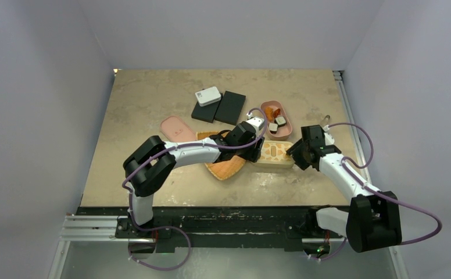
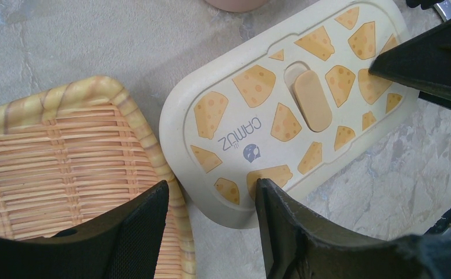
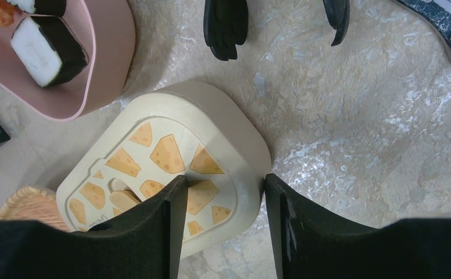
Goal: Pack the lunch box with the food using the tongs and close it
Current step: Close the cover of the packing box, then pick up the cover from the center of the board.
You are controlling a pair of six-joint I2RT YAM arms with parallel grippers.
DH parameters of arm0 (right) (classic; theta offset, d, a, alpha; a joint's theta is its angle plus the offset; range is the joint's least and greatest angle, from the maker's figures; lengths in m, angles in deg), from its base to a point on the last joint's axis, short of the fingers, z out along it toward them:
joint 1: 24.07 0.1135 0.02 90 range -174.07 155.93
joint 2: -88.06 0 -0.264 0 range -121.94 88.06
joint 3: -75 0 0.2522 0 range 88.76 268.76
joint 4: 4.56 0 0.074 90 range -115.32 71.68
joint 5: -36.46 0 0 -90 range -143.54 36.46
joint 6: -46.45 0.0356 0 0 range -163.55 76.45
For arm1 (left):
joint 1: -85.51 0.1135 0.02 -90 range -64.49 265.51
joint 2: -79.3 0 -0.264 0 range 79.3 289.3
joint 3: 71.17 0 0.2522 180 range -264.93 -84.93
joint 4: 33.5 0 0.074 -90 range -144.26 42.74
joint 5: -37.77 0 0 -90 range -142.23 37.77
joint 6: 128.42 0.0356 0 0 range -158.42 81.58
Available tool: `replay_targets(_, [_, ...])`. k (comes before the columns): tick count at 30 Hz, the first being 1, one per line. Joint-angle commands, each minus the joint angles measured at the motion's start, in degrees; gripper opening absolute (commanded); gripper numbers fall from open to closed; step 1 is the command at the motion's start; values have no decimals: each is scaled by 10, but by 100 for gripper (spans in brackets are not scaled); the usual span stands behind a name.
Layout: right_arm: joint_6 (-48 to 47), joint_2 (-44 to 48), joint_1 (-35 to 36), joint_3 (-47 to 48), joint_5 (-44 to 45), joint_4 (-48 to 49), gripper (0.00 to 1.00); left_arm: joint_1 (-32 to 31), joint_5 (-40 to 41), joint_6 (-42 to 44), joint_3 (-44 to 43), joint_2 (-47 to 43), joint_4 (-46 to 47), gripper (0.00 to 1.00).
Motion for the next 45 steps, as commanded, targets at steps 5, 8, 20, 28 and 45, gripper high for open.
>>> replay_targets(5, [-19, -11, 2, -8, 9, -72, 61, 3, 26, 30, 11, 8, -37, 55])
replay_targets(8, [-23, 14, -17, 14, 23, -87, 70, 5, 16, 27, -2, -3, -34, 56])
replay_targets(20, [-145, 83, 2, 122, 57, -73, 80, 104, -79, -3, -46, -119, -52, 71])
replay_targets(28, [-260, 156, 2, 104, -51, 68, 83, 279, -77, -4, 46, -207, -90, 73])
replay_targets(45, [-315, 183, 2, 61, -113, 132, 85, 480, -51, -106, 219, -204, -23, 44])
